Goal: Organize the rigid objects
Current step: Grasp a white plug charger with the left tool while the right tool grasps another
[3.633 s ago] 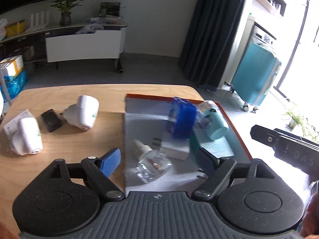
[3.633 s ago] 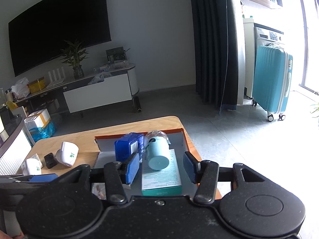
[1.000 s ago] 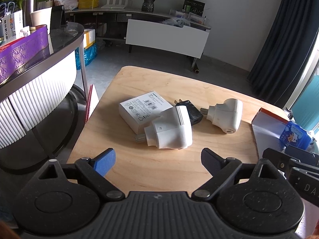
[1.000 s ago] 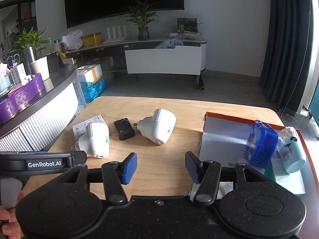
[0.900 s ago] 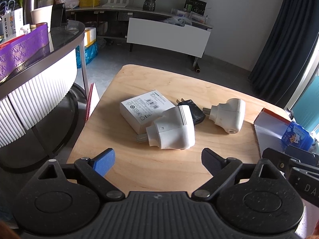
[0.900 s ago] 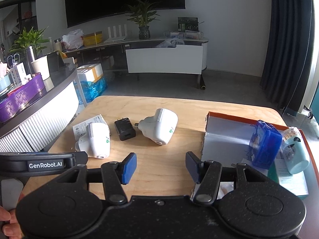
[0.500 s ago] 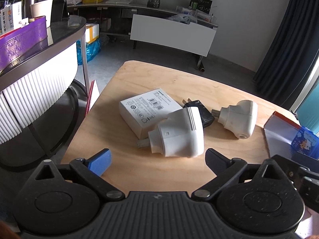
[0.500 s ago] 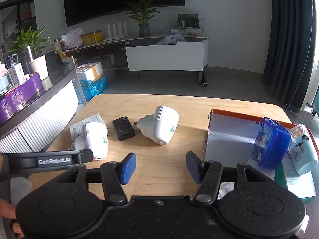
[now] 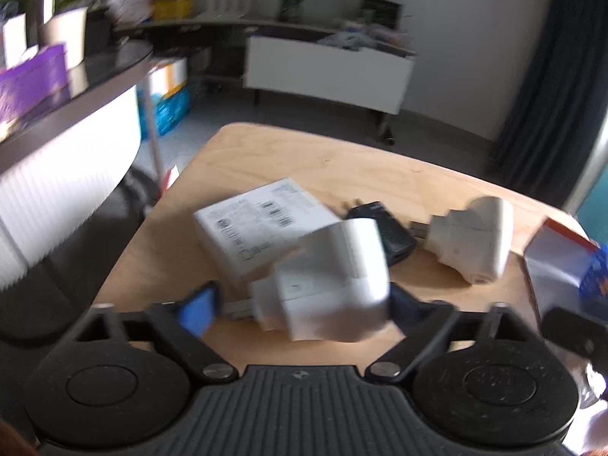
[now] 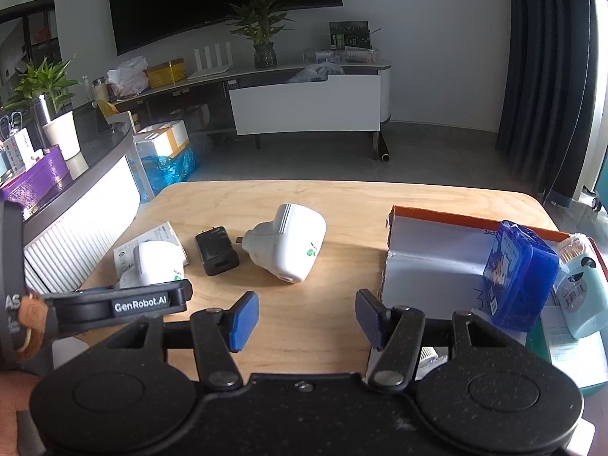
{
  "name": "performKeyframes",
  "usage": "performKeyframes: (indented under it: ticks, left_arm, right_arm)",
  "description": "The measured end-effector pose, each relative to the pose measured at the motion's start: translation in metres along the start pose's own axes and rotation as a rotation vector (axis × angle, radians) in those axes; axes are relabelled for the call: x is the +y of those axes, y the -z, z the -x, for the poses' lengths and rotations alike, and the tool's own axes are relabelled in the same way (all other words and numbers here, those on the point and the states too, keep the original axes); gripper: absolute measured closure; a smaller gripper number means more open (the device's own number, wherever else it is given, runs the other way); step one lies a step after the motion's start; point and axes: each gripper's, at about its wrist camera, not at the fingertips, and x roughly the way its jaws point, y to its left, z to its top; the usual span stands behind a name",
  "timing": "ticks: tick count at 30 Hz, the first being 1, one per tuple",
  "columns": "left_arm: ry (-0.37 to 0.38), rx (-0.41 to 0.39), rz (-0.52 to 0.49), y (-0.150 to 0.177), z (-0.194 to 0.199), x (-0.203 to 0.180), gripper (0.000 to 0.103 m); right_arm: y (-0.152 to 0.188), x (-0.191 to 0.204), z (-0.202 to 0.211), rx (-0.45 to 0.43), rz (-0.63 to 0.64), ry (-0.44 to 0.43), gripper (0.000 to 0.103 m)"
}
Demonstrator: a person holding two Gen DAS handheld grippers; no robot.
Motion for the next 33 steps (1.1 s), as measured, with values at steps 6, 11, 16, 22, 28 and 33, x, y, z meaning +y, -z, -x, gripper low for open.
performKeyframes:
  ticks: [6,11,16,22,28,33]
  left_arm:
    - [0.056,0.003,-0.015,0.007,0.008,0.002,0.018]
    - [0.079,-0.007,-0.015,0.013,0.019,0.007,0.018]
    - [0.092,-0.023,-0.012,0.014,0.023,0.011,0.018]
    - [0.109,-0.033,-0.005,0.014,0.021,0.014,0.018]
    - [0.126,-0.036,-0.012,0.016,0.020,0.014,0.018]
    - [0.128,-0.039,0.002,0.016,0.019,0.017,0.018]
  right_arm:
    - [-0.007,-0.002,-0.013,0.019,-0.030,-0.026,0.025]
    - [-0.018,0.000,-0.035,0.044,-0.035,-0.063,0.019]
    - [-0.031,-0.005,-0.063,0.062,-0.072,-0.095,0.014]
    - [-0.041,-0.007,-0.091,0.094,-0.125,-0.092,0.013]
    - [-0.041,-0.002,-0.112,0.115,-0.133,-0.107,0.012]
    - [-0.039,0.000,-0.115,0.089,-0.123,-0.098,0.015]
